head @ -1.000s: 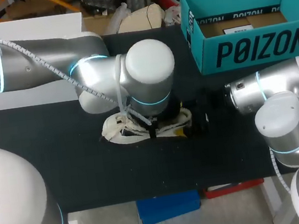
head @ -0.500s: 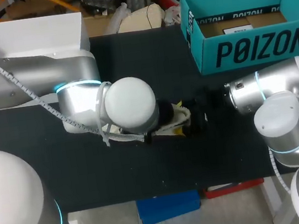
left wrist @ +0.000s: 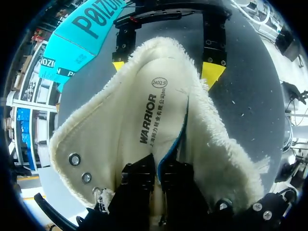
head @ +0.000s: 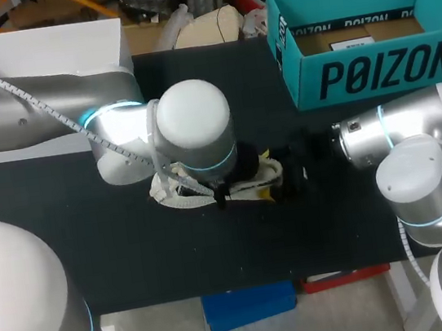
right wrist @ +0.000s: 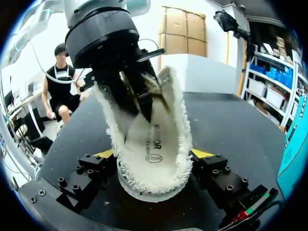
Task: Take the shoe out of the shoebox, open the shoe tongue, remove and reinsert the insole, then place the shoe into the shoebox
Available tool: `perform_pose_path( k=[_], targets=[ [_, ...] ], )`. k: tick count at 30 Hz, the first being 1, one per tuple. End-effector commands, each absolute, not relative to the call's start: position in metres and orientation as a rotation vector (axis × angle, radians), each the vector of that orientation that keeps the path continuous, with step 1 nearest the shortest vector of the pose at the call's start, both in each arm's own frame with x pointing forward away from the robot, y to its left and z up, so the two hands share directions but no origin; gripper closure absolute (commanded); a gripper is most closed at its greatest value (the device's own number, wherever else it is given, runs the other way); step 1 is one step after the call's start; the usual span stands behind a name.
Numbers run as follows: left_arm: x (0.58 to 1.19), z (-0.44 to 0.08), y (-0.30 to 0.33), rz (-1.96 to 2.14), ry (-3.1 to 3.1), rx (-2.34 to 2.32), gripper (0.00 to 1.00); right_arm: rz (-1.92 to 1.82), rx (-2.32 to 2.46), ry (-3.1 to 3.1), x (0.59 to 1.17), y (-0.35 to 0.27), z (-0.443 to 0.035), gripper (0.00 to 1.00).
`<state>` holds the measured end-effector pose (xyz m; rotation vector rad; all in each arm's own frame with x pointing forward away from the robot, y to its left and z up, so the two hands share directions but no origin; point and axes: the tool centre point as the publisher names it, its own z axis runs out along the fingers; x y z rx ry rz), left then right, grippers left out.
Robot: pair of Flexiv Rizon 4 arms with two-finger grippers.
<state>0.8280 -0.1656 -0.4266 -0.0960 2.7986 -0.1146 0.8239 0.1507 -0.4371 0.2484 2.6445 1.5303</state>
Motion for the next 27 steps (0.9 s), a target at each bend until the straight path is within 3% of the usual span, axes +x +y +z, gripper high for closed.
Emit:
perform_pose_path(
  k=[1, 16, 27],
  targets=[
    [0.843, -0.424, -0.16, -0.253, 3.017, -0.075, 1.0, 1.529, 0.248, 2.647, 0.824, 0.151, -0.44, 1.0],
    [0.817, -0.377, -0.168, -0.525, 3.192, 0.075, 1.0, 1.529, 0.248, 2.647, 0.824, 0.151, -0.44, 1.0],
    [0.806, -0.395, -0.184, -0.353, 3.131, 0.167, 1.0, 1.529, 0.248, 2.647, 0.824, 0.151, -0.44, 1.0]
  ],
)
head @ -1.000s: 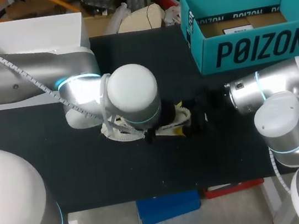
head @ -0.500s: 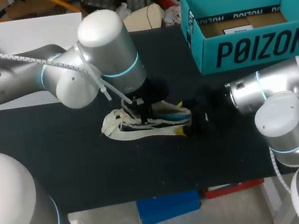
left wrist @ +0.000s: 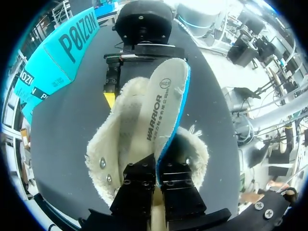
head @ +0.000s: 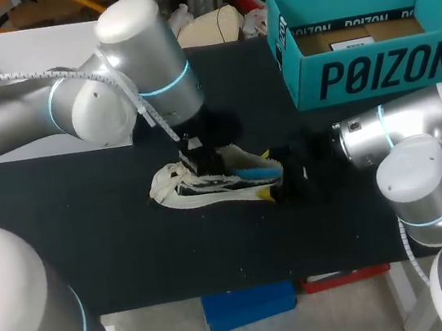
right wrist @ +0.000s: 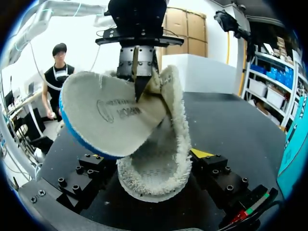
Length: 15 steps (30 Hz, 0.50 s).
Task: Take the shoe out of the shoebox, open the shoe tongue, remove and reinsert the insole, then place the shoe into the shoebox
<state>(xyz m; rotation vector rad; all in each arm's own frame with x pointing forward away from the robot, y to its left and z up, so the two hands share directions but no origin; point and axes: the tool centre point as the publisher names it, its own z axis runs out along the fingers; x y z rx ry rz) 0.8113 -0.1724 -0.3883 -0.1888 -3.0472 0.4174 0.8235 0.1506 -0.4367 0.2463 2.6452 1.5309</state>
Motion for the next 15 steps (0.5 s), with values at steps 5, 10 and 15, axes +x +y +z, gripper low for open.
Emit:
perform_pose_path(
  k=[5, 10, 15],
  targets=[
    [0.8106, -0.4022, -0.1848, 0.34, -3.12, -0.15, 0.96, 1.529, 0.248, 2.647, 0.8238, 0.1507, -0.44, 1.0],
    [0.8074, -0.4012, -0.182, 0.421, -3.103, -0.256, 0.55, 1.529, 0.248, 2.647, 0.8238, 0.1507, -0.44, 1.0],
    [0.8088, -0.3994, -0.1822, 0.489, -3.131, -0.263, 0.52, 1.529, 0.248, 2.647, 0.8238, 0.1507, -0.44, 1.0]
  ],
)
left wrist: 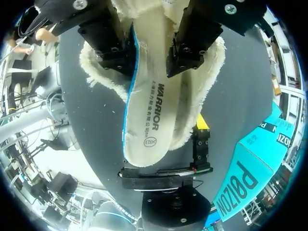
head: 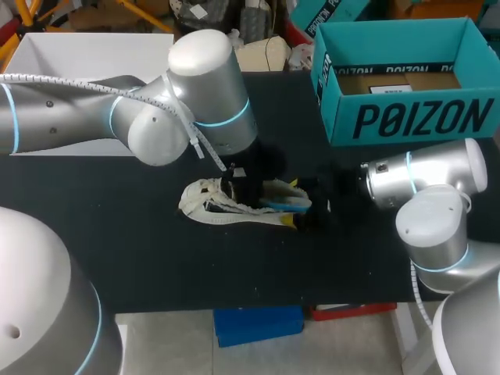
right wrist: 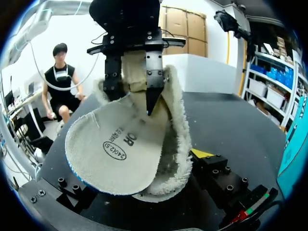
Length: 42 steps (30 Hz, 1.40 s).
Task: Take the shoe out of the shoebox, open the shoe tongue, remove and reinsert the insole, then place the shoe into the shoebox
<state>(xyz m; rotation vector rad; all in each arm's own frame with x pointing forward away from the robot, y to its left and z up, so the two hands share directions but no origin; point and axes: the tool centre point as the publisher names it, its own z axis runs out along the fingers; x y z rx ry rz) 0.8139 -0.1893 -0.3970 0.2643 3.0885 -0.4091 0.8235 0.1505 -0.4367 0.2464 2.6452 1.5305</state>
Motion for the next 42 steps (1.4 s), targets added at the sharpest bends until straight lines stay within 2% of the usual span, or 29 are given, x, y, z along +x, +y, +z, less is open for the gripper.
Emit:
perform_pose_path(
  k=[1, 9, 35, 36, 37, 38, 39, 42],
  targets=[
    [0.809, -0.399, -0.183, -0.486, 3.038, 0.252, 0.52, 1.529, 0.248, 2.647, 0.824, 0.151, -0.44, 1.0],
    [0.808, -0.399, -0.195, -0.547, 2.916, 0.323, 0.57, 1.529, 0.248, 2.647, 0.824, 0.151, -0.44, 1.0],
    [0.8, -0.392, -0.24, -0.506, 2.705, 0.48, 0.63, 1.529, 0.248, 2.647, 0.824, 0.151, -0.44, 1.0],
    [0.8, -0.392, -0.24, -0.496, 2.698, 0.482, 0.64, 1.529, 0.248, 2.647, 0.824, 0.151, -0.44, 1.0],
    [0.799, -0.392, -0.239, -0.491, 2.693, 0.48, 0.72, 1.529, 0.248, 2.647, 0.824, 0.151, -0.44, 1.0],
    [0.799, -0.392, -0.238, -0.487, 2.691, 0.476, 0.92, 1.529, 0.248, 2.647, 0.824, 0.151, -0.44, 1.0],
    [0.799, -0.392, -0.237, -0.474, 2.686, 0.472, 1.0, 1.529, 0.248, 2.647, 0.824, 0.151, -0.44, 1.0],
    [0.798, -0.391, -0.233, -0.467, 2.67, 0.465, 1.0, 1.529, 0.248, 2.647, 0.824, 0.151, -0.44, 1.0]
  ],
)
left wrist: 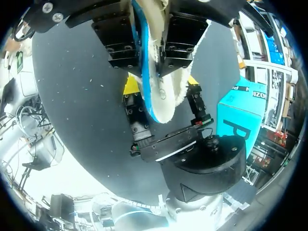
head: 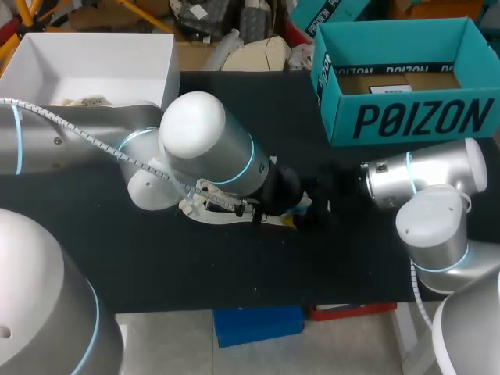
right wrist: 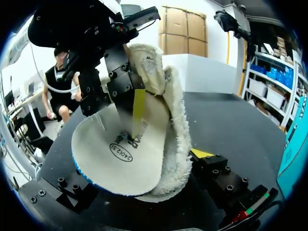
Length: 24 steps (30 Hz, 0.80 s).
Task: Take the shoe out of the shoebox, open the shoe tongue, remove and reinsert the insole, then place the shoe into the shoebox
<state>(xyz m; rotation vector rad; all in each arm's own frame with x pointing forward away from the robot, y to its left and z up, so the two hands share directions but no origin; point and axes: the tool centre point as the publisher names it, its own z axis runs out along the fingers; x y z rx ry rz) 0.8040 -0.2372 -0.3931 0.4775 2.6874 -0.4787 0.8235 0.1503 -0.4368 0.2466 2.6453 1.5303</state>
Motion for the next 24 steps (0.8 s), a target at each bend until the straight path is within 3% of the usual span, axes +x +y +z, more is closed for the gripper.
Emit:
perform_pose_path(
  k=[1, 12, 24],
  targets=[
    [0.798, -0.39, -0.231, -0.469, 2.664, 0.462, 1.0, 1.529, 0.248, 2.647, 0.824, 0.151, -0.44, 1.0],
    [0.775, -0.348, -0.206, -0.692, 2.644, 0.412, 1.0, 1.529, 0.248, 2.647, 0.824, 0.151, -0.44, 1.0],
    [0.736, -0.234, -0.22, -1.221, 2.675, 0.3, 1.0, 1.529, 0.248, 2.647, 0.824, 0.151, -0.44, 1.0]
  ],
)
